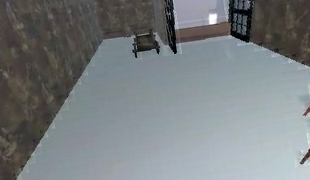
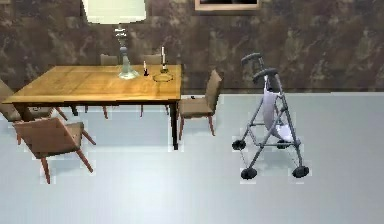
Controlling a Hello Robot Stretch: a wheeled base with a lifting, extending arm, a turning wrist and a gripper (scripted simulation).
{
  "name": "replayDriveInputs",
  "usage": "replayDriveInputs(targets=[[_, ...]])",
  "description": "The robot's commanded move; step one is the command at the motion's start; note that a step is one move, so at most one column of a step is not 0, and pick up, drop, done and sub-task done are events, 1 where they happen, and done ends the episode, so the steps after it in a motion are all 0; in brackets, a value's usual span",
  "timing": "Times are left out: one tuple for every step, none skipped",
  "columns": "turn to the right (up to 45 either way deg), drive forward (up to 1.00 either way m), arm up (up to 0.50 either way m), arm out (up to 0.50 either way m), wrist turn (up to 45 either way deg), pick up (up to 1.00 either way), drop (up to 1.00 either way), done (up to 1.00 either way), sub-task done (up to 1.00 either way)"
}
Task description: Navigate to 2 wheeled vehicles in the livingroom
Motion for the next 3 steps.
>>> replayDriveInputs(targets=[[6.0,0.0,0.0,0.0,0.0,0.0,0.0,0.0,0.0],[0.0,1.0,0.0,0.0,0.0,0.0,0.0,0.0,0.0],[3.0,0.0,0.0,0.0,0.0,0.0,0.0,0.0,0.0]])
